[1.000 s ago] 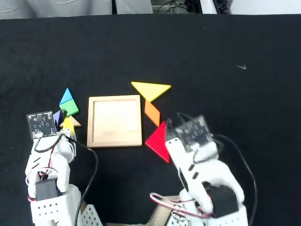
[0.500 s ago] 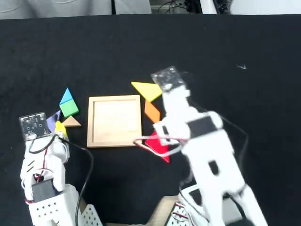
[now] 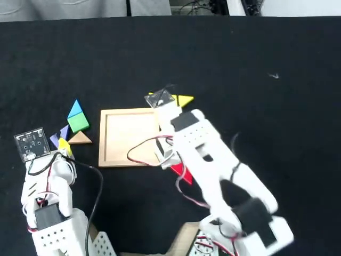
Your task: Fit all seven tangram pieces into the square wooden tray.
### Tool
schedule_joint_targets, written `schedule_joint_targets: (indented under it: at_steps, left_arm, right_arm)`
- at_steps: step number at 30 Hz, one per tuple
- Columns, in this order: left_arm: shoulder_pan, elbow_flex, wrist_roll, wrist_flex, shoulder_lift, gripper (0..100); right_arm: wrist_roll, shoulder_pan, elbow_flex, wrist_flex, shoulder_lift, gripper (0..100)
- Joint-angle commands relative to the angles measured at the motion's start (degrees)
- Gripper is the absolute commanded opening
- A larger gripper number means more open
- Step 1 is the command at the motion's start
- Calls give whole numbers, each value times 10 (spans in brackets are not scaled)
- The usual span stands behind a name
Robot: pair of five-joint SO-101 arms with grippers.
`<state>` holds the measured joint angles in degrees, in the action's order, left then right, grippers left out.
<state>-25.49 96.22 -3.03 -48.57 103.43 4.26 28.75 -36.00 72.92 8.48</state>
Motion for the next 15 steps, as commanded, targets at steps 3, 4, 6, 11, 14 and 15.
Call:
schedule_joint_targets:
  at_steps: [3, 4, 6, 11, 14, 15]
  left_arm:
    - [1, 0, 6, 4, 5, 134]
    - [1, 0, 6, 4, 5, 134]
    - [1, 0, 6, 4, 5, 134]
    - [1, 0, 5, 4, 5, 134]
    - [1, 0, 5, 4, 5, 134]
    - [1, 0, 5, 4, 5, 134]
  right_arm:
    - [36, 3, 51, -47, -73, 237]
    - [41, 3, 58, -49, -80, 237]
    - [49, 6, 70, -47, -89, 237]
    - [70, 16, 82, -47, -95, 237]
    - [76, 18, 79, -48, -95, 237]
    - [81, 21, 80, -47, -95, 237]
